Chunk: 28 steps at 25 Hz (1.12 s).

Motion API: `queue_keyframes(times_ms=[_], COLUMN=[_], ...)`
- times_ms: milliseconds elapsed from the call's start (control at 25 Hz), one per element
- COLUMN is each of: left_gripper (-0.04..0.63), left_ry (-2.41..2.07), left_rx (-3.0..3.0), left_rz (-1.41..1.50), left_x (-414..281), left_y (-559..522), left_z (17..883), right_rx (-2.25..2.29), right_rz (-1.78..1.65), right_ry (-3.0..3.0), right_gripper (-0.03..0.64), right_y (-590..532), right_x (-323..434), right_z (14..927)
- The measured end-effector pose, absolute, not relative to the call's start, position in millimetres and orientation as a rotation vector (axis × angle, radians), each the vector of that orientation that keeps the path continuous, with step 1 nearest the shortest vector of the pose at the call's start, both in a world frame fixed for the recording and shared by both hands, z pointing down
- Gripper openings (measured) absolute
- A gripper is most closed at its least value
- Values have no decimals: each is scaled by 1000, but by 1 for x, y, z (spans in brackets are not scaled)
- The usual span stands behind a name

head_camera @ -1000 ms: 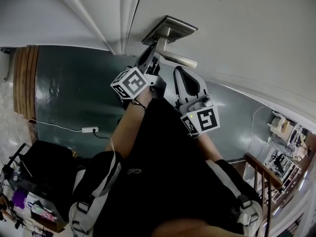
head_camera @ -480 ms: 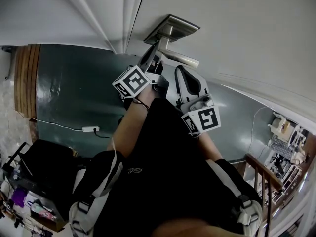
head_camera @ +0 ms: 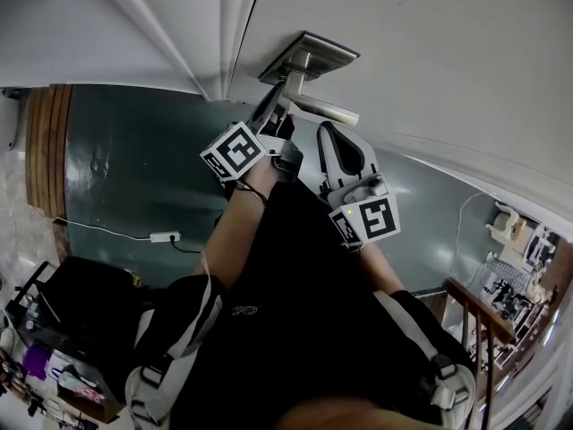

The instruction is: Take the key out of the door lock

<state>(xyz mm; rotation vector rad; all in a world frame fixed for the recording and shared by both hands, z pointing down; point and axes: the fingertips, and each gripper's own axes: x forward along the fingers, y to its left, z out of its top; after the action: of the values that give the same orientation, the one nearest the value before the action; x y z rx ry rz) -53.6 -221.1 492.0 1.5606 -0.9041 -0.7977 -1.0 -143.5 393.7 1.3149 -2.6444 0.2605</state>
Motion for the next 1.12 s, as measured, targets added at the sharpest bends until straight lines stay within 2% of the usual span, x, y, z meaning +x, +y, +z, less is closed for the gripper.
queue_keyframes(times_ms=[400, 1120], left_gripper=[35, 35], left_ry=[-918, -900], left_rx=[1467, 1537], left_rz=[-883, -826], left_x=[-55, -54], left_y=[-220, -221], left_z=[494, 495], right_rx=[1308, 1339], right_rz=[271, 250], right_ry=[-2643, -2649], right_gripper=[8, 8], right_y=[-141, -142], right_x=[0, 3], right_z=[399, 390])
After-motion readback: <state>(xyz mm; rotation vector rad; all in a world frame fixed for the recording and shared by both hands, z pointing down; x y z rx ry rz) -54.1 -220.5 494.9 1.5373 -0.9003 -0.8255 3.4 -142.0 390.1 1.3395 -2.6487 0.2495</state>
